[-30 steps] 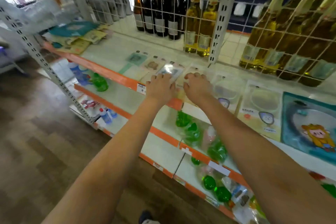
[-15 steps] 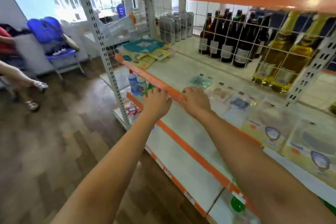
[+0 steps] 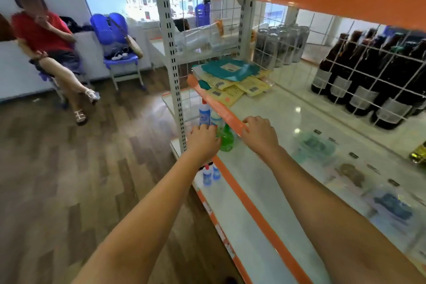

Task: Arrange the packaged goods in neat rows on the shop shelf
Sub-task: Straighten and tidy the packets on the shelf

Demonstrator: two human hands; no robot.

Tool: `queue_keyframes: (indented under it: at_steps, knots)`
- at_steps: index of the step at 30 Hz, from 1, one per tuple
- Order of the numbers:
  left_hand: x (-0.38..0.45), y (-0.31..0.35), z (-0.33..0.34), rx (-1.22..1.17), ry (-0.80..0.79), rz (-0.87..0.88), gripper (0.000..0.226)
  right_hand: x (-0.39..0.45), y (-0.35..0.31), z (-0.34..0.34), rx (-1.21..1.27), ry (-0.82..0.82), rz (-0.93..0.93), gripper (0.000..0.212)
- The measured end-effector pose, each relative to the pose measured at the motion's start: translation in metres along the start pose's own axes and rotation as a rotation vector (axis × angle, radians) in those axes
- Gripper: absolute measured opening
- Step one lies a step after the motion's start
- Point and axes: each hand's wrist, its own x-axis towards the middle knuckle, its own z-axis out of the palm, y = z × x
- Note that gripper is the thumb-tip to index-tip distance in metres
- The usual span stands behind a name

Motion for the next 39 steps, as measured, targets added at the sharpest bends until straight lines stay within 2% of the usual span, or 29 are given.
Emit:
queue_keyframes:
  at_steps: [8,14,20,27,32,35,39]
  knots:
    - [0.089,-0.022,-0.032,-0.035,0.078,-0.022,0.044,0.107,-0.012,0.004,0.007,-0.008,-0.025,0.037]
    - [0.133,-0.046,-0.028,-0.048,0.047,-0.047,0.045,0.147,-0.034,0.036,0.011,-0.036,-0.092,0.038]
    - [0.190,-0.083,-0.032,-0.015,0.027,-0.013,0.044,0.214,-0.046,0.041,0.141,0.130,-0.017,0.035]
    - [0.271,-0.113,-0.051,0.021,-0.006,0.157,0.043,0.271,-0.055,0.059,0.173,0.303,0.170,0.029]
    - [0.318,-0.117,-0.062,-0.013,0.038,0.312,0.042,0.291,-0.051,0.054,0.186,0.406,0.331,0.030]
    - [0.341,-0.113,-0.063,-0.052,0.075,0.389,0.040,0.300,-0.039,0.051,0.182,0.398,0.439,0.031]
    - [0.369,-0.099,-0.062,-0.125,0.085,0.418,0.040,0.310,-0.020,0.048,0.190,0.309,0.546,0.034]
